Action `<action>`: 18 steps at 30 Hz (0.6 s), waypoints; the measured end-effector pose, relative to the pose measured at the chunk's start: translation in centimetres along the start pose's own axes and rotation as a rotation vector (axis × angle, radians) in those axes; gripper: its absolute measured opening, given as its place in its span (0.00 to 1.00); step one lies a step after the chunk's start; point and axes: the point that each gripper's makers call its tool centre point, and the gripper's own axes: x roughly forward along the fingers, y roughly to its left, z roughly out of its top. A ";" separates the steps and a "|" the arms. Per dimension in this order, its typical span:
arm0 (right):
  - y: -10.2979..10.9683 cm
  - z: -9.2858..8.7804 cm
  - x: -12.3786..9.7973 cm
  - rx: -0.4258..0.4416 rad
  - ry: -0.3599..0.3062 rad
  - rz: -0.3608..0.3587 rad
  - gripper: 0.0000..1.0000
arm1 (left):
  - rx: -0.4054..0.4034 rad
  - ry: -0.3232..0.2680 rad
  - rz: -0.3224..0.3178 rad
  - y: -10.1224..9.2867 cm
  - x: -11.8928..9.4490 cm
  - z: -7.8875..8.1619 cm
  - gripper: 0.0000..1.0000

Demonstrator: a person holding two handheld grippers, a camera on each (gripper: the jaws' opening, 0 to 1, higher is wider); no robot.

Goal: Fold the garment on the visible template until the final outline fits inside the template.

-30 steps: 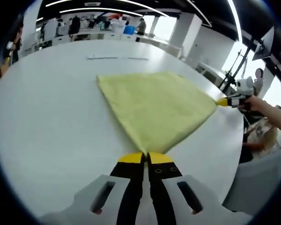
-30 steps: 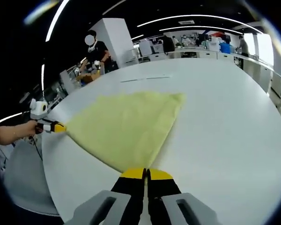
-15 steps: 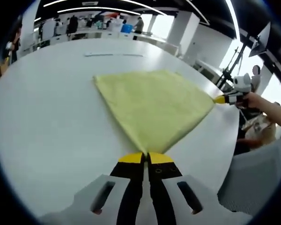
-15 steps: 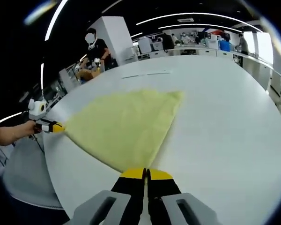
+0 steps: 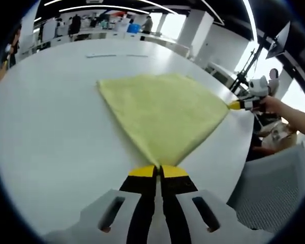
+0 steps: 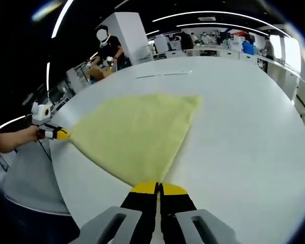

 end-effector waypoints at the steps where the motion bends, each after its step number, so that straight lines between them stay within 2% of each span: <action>1: 0.1 -0.1 -0.1 0.000 0.001 -0.001 0.00 | 0.001 0.002 -0.002 -0.1 -0.1 -0.1 0.00; 18: 0.4 -0.9 -0.6 -0.017 -0.003 0.001 0.00 | -0.012 0.009 -0.002 -0.9 -0.6 -1.2 0.00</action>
